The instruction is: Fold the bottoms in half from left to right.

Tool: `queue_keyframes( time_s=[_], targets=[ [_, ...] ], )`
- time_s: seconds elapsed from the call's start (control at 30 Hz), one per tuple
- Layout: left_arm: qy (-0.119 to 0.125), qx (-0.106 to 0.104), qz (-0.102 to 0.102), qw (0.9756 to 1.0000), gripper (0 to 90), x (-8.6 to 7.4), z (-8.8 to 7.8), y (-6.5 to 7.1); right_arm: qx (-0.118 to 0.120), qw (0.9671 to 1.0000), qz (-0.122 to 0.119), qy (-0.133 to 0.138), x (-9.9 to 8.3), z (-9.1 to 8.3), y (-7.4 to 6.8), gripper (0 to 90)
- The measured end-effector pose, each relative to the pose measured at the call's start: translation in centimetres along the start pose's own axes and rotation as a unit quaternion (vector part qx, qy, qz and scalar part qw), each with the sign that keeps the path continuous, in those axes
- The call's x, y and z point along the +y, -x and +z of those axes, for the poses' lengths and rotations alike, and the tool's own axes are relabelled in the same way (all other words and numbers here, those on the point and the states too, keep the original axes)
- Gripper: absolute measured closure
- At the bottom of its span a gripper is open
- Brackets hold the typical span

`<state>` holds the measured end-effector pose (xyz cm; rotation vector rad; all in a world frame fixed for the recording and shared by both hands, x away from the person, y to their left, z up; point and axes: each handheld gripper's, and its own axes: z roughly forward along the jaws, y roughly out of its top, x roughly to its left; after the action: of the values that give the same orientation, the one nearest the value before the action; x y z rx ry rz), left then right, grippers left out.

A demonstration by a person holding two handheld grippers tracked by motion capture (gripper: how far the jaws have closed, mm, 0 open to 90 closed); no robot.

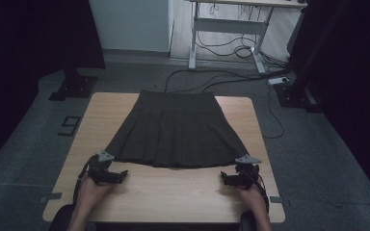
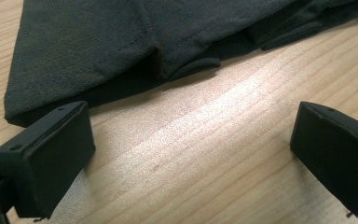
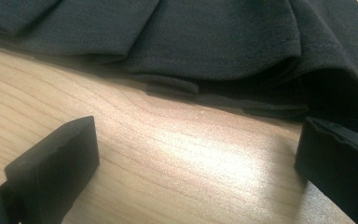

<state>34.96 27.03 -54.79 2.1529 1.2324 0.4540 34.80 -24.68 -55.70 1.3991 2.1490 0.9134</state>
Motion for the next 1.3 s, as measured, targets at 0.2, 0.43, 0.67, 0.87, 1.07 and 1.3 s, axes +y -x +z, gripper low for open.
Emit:
queue_keyframes(
  time_s=[0.2,0.43,0.67,0.87,1.07,1.3],
  targets=[
    [0.000,-0.002,0.001,1.0000,0.0,0.1,0.1,-0.1,0.000,1.0000,0.000,0.000,0.0,0.0,0.0,0.0],
    [0.000,-0.002,0.001,1.0000,0.0,0.1,0.1,-0.1,0.003,1.0000,-0.003,0.000,0.0,0.0,0.1,0.0],
    [-0.012,-0.001,-0.004,0.9999,0.0,0.5,0.2,0.0,0.015,0.9998,-0.012,-0.007,0.1,-0.1,0.2,0.0],
    [0.000,-0.011,-0.006,0.9999,0.2,1.1,-0.8,-0.3,0.013,0.9999,0.000,-0.009,0.4,-0.7,0.2,0.0],
    [0.027,-0.002,-0.003,0.9996,9.5,2.6,-2.1,-1.6,0.021,0.9997,-0.007,0.014,1.8,-1.8,-0.9,0.2],
    [0.042,-0.006,0.013,0.9990,30.4,5.0,-1.7,-3.0,0.044,0.9987,-0.014,0.021,5.3,-1.5,-2.2,13.6]
  ],
)
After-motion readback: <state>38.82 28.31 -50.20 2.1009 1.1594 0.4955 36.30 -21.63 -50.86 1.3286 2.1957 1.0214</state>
